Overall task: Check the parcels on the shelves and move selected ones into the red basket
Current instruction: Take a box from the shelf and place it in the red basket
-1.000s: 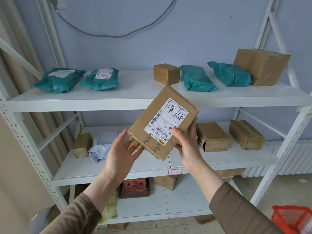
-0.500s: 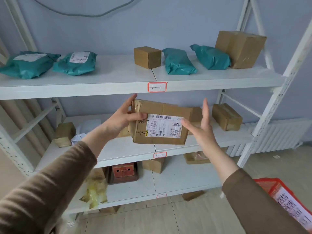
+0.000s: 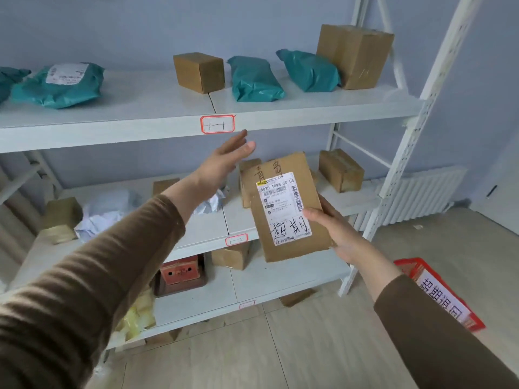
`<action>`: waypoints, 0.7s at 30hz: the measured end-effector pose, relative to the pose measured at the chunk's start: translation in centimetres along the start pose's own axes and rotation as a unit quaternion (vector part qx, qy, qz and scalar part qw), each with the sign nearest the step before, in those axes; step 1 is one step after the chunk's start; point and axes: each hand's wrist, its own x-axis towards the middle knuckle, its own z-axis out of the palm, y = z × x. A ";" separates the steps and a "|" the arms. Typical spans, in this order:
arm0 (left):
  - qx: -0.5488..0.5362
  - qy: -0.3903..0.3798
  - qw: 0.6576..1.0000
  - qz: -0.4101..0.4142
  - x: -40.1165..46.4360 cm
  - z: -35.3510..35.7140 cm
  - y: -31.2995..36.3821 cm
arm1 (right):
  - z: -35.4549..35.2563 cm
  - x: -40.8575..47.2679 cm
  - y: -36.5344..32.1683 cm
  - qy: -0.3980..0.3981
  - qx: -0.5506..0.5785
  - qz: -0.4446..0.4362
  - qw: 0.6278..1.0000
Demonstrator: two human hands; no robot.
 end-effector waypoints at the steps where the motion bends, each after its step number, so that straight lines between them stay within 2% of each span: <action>1: -0.049 0.020 0.999 -0.009 0.0 1.0 -1.2 | -0.5 -0.3 0.4 0.024 0.038 0.012 0.999; 3: -0.111 0.017 0.992 -0.052 -0.1 3.3 -4.1 | -1.4 -0.9 1.1 0.061 0.099 0.033 0.993; 6: -0.133 -0.046 0.982 -0.128 0.5 7.5 -8.2 | -2.6 -1.4 2.1 0.112 0.144 0.051 0.982; 9: -0.156 -0.108 0.968 -0.164 2.0 11.3 -11.0 | -3.6 -1.8 3.1 0.156 0.170 0.068 0.971; 21: -0.178 -0.251 0.937 -0.165 7.5 23.4 -13.5 | -9.3 -4.0 7.1 0.325 0.226 0.088 0.914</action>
